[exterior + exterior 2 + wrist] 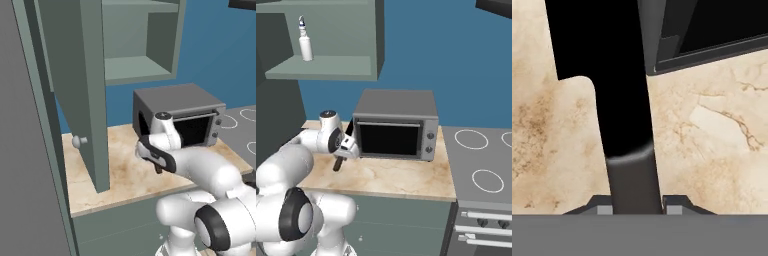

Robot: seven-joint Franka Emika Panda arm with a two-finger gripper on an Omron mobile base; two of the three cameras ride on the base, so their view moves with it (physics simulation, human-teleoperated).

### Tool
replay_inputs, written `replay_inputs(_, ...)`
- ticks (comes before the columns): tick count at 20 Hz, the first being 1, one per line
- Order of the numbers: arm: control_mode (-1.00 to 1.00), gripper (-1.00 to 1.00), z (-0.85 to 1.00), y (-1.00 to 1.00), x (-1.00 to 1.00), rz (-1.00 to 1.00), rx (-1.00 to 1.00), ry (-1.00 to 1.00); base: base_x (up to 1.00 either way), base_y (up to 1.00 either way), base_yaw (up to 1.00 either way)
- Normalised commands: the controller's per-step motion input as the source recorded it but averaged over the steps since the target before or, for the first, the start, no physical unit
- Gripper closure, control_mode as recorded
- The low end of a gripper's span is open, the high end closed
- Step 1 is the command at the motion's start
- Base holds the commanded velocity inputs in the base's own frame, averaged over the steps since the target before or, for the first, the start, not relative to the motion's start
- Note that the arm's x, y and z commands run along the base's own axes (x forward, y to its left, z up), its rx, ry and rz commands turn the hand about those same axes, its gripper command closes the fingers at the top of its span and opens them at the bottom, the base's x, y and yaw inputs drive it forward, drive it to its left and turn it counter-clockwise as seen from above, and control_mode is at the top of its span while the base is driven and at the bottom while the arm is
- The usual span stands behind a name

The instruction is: Move the cutting board and knife to the sink. Then move spray from the cabinet to the counter.

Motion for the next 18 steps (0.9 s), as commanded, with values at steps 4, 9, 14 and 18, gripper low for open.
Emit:
replay_inputs(4, -1.0, 1.0, 0.46, 0.0, -0.31, 0.1, 0.0, -0.09, 0.0, 0.0, 0.0)
replay_inputs(9, -1.0, 1.0, 0.45, -0.03, -0.32, 0.09, 0.0, -0.05, 0.0, 0.0, 0.0)
replay_inputs(14, -1.0, 1.0, 0.39, -0.04, -0.24, 0.09, 0.0, 0.01, 0.0, 0.0, 0.0)
replay_inputs(18, -1.0, 1.0, 0.31, -0.03, -0.17, 0.07, 0.0, 0.06, 0.0, 0.0, 0.0)
